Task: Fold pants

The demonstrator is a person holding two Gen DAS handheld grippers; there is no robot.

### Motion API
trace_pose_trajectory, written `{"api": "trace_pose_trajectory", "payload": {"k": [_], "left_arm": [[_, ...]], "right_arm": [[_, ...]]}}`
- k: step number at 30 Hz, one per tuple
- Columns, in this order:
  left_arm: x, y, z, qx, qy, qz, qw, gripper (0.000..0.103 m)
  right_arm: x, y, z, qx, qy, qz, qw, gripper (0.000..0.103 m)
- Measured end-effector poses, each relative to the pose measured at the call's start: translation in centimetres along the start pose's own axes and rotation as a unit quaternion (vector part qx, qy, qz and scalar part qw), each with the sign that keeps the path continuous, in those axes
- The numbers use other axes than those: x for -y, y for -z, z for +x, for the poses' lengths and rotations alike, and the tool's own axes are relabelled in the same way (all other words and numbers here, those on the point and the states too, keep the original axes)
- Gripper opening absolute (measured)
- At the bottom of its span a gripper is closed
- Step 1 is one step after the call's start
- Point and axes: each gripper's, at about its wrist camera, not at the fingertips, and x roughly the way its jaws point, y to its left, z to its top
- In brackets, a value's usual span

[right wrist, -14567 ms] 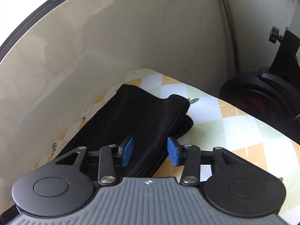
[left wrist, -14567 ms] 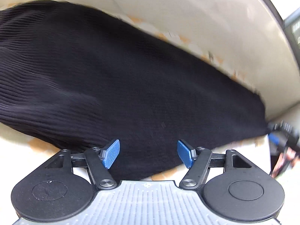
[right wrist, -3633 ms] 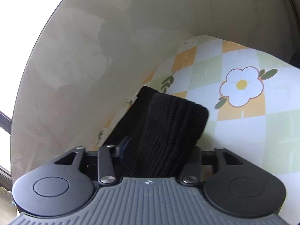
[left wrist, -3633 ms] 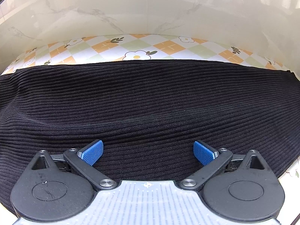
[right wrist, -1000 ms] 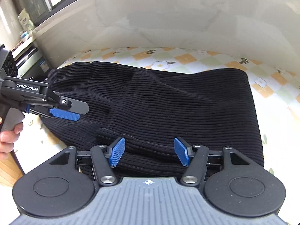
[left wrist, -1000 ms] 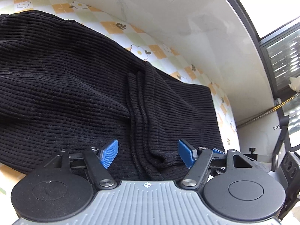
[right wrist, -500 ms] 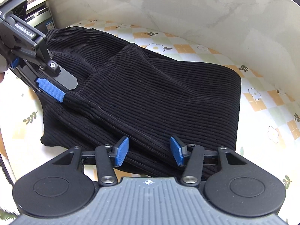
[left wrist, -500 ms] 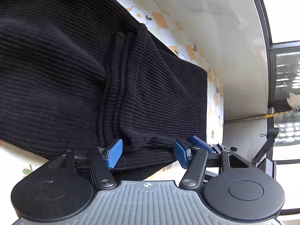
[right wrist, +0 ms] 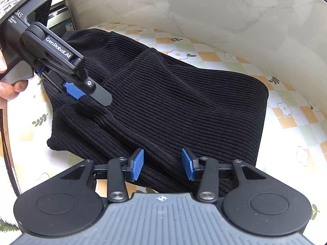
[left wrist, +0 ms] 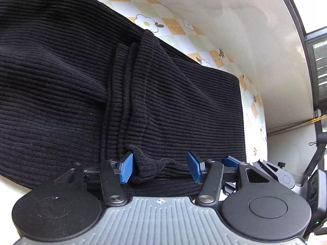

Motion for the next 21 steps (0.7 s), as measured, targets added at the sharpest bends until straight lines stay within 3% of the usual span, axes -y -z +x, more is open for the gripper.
{"api": "trace_pose_trajectory", "payload": {"k": [1,2,3,4,7,9,11,14,18,21], "left_arm": [[0.4,0.0,0.1,0.002,-0.006,0.01,0.9999,0.037],[0.8,0.0,0.2,0.003,-0.014,0.02,0.9997,0.007],[1.0,0.0,-0.1,0.007,-0.016,0.023,0.9996,0.005],[1.2,0.0,-0.7,0.019,-0.012,0.023,0.9995,0.005],[2.4,-0.3,-3.6,0.061,0.004,0.038,0.9974,0.005],[2.8,-0.3,-5.7,0.079,0.027,0.051,0.9952,0.005],[2.7,0.2,-6.7,0.078,0.035,0.061,0.9945,0.005],[2.1,1.5,-5.3,0.051,0.008,0.071,0.9962,0.005],[0.0,2.5,-2.0,0.007,-0.024,0.041,0.9988,0.006],[-0.5,1.9,-1.0,-0.003,-0.019,0.027,0.9994,0.006]], "right_arm": [[0.1,0.0,0.1,-0.001,-0.002,0.0,1.0,0.044],[0.1,0.0,0.0,0.001,-0.004,0.0,1.0,0.037],[0.3,-0.1,-0.4,0.008,-0.003,0.003,1.0,0.009],[0.6,-0.2,-1.0,0.021,-0.004,0.016,1.0,0.006],[1.6,-0.4,-4.0,0.078,-0.011,0.06,0.995,0.006],[1.6,-0.3,-5.5,0.093,-0.022,0.062,0.994,0.006],[0.7,0.0,-5.4,0.077,-0.027,0.036,0.996,0.006],[-1.0,0.7,-3.4,0.032,-0.026,-0.011,0.999,0.006],[-1.2,1.3,-1.7,0.003,-0.043,-0.003,0.999,0.008],[-0.9,1.1,-1.7,-0.011,-0.048,0.004,0.999,0.011]]}}
